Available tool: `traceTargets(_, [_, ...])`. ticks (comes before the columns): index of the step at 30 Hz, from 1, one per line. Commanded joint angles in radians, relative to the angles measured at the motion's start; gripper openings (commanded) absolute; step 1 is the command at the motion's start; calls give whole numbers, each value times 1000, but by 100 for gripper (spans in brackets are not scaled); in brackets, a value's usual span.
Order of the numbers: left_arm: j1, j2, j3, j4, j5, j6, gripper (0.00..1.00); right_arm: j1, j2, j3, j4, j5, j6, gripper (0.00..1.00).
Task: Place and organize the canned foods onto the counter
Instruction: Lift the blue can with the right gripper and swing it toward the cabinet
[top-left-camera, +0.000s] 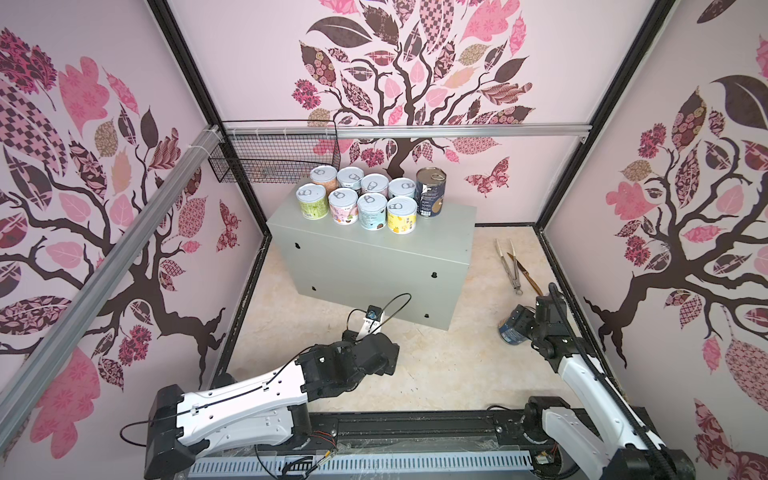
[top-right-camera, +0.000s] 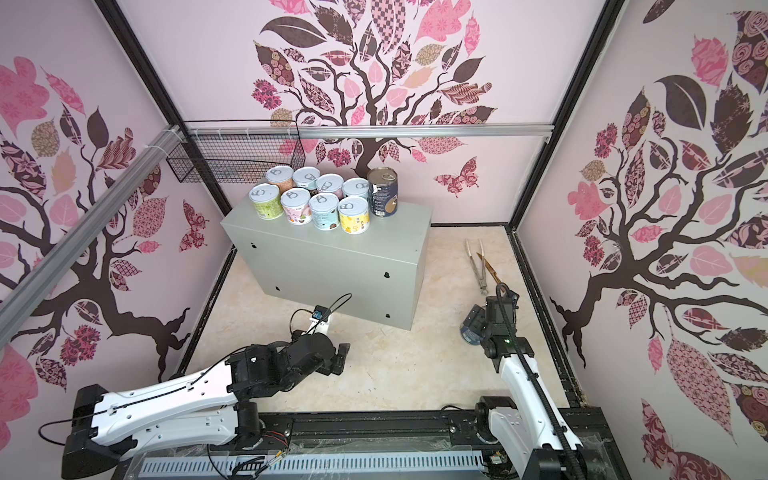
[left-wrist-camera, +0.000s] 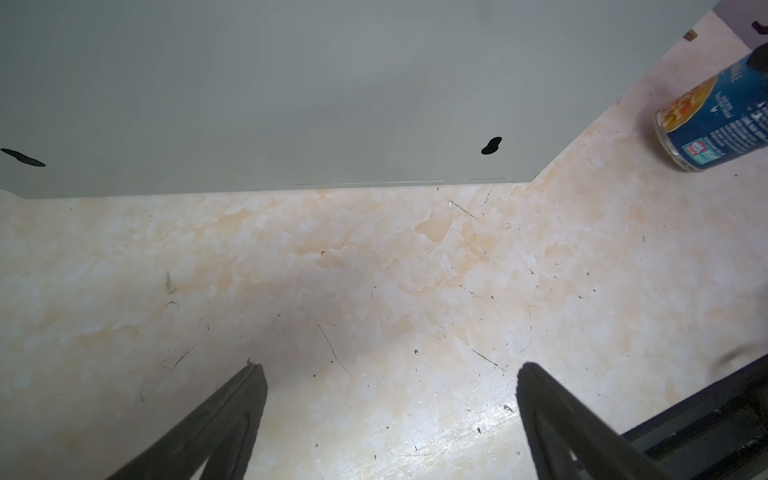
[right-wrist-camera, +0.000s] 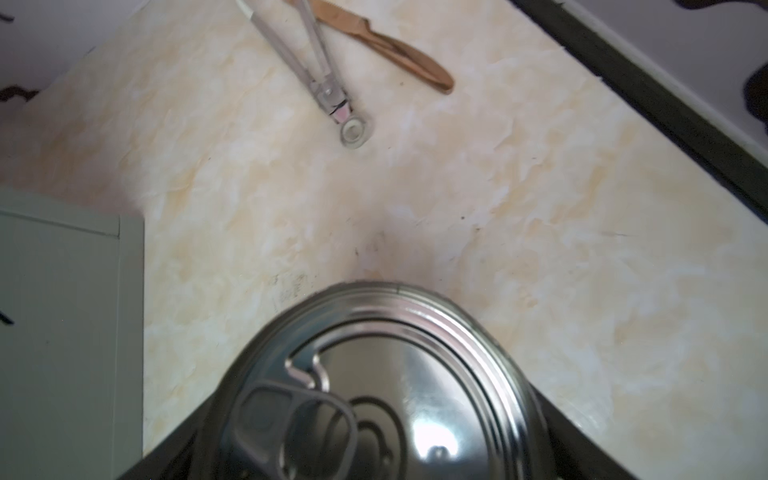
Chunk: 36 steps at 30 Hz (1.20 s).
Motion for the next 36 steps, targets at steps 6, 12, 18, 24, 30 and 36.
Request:
traceTargets(6, [-2,-65,-55,-4,-34,-18,98,204,153,117,75,-41,-131,47])
traceTargets(12, [-2,-121,-63,-11,-52,-20,98,266,204,145,92,-26,-155,46])
traceTargets(18, [-1,-157,-71,-11,-67,-19,98,314,249,142,99,-1,-178,50])
traceTargets(24, [1,-159,-85,-3,-74,-16,98,349,255,129,104,18,-176,62])
traceTargets(30, [1,-165,-84,-2,-78,-13,98,349,246,123,110,-1,-169,69])
traceTargets(36, [0,-192,-85,-12,-93,-20,98,349,226,96,136,-8,-166,82])
